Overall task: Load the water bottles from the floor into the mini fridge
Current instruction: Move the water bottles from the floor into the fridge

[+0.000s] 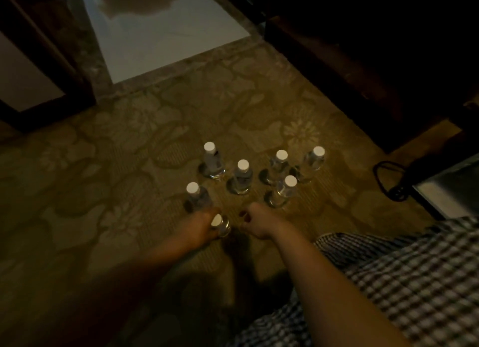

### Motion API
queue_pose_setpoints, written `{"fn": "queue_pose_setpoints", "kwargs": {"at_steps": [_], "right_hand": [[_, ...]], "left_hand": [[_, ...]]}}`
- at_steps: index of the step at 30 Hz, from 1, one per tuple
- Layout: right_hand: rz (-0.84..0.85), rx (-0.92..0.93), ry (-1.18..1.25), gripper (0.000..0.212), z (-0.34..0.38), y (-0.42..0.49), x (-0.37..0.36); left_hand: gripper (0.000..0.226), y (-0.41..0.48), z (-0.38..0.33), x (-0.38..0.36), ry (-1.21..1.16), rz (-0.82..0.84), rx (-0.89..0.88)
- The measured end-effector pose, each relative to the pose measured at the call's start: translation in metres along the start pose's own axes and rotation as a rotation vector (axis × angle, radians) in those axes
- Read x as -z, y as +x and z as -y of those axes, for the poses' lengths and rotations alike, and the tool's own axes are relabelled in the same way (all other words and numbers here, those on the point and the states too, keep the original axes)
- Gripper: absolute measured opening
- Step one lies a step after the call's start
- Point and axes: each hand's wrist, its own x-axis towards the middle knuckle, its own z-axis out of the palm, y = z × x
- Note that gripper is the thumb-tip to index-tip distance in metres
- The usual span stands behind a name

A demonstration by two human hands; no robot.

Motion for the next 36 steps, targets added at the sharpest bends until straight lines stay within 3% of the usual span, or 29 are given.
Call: {"fn": "queue_pose_setpoints", "kwargs": {"at_steps": [7,13,19,28,36], "right_hand": [[-0.005,-0.035,0.009,0.04,-0.006,-0.001,-0.009],[-0.06,-0.052,0.029,0.048,-0.016,-0.014,0.006],[-0.168,-0.004,0.054,0.051,-0.012,-0.031,0.016],[-0.465,0.27,0.178,0.07,-0.012,-0.079,0.062],[-0.687,0.379,0.262,0.067,-0.037,-0.132,0.099]], "left_hand": [[0.038,0.016,0.005,-0.006,0.023,-0.054,0.09],[0.018,0.014,-0.014,0.024,-0.086,-0.091,0.041],[0.013,-0.003,-0.057,0.07,-0.088,-0.134,-0.173],[0.023,-0.034,-0.148,0.129,-0.019,-0.288,-0.435],[0.023,-0.042,-0.229,0.152,0.031,-0.303,-0.675]]}}
